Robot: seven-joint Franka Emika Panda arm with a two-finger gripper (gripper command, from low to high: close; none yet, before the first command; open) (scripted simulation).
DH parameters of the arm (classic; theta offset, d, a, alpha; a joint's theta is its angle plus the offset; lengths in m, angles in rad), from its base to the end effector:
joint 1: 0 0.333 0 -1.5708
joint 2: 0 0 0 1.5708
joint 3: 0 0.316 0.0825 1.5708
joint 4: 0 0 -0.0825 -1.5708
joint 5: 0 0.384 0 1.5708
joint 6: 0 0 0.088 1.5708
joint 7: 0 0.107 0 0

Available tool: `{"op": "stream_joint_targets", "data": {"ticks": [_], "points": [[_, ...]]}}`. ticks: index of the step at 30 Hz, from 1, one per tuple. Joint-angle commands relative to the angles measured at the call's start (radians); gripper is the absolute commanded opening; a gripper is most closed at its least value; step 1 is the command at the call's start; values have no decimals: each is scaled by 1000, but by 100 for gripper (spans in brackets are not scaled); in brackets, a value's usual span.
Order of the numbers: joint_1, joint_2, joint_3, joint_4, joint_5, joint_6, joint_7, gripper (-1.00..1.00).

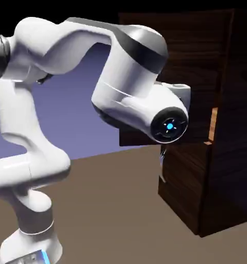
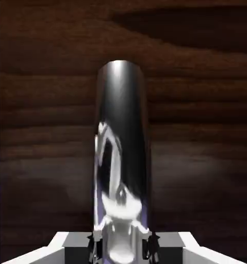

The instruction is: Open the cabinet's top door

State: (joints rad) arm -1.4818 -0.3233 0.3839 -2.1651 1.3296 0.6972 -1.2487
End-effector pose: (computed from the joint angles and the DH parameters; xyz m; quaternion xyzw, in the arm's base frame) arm 0.2974 -0.2360 0.5859 -0.6795 -0.1959 -0.3420 0.6189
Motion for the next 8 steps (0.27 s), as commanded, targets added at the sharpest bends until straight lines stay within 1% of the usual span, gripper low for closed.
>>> {"op": "stream_joint_targets", "data": {"ticks": [1,6,7,8], "points": [[2,36,5,34,-22,-11,-8,-100],[17,204,31,201,-117,-64,-29,-100],[17,204,31,201,-117,-64,-29,100],[17,204,31,201,-117,-64,-29,100]]}}
